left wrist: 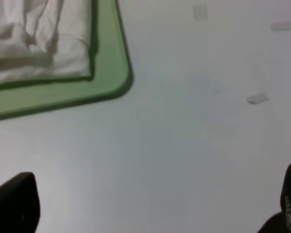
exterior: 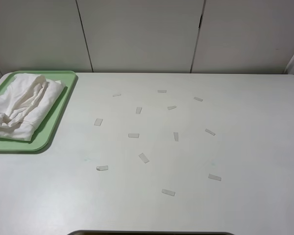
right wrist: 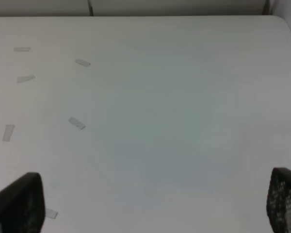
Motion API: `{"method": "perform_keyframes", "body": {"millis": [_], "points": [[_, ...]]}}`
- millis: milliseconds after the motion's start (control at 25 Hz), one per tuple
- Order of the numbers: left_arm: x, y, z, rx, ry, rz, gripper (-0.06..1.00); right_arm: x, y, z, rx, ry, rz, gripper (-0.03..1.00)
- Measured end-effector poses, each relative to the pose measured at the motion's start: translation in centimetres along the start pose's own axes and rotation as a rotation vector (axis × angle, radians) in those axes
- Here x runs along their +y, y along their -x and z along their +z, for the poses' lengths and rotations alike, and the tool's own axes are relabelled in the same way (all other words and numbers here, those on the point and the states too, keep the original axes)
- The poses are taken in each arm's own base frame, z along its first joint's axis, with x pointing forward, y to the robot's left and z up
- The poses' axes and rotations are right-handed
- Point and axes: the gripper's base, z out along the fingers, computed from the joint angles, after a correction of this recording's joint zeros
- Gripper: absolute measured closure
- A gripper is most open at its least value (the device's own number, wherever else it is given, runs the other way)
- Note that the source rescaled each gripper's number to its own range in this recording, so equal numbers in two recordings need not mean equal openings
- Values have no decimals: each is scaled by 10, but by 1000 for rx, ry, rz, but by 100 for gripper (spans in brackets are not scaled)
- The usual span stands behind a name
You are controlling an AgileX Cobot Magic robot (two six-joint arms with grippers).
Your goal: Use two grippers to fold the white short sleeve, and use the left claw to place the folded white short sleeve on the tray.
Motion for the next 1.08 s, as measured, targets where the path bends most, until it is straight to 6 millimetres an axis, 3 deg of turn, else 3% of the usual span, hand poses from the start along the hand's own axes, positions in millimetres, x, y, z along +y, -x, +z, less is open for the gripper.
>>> {"method": "perform_keyframes", "body": {"millis": [320,1080], "points": [[-4,-14,-15,-143,-1,30,-5,0,0,0,0,0,0,-3],[-5,-15,-15,-148,-1,38,-5,0,0,0,0,0,0,-3]]}}
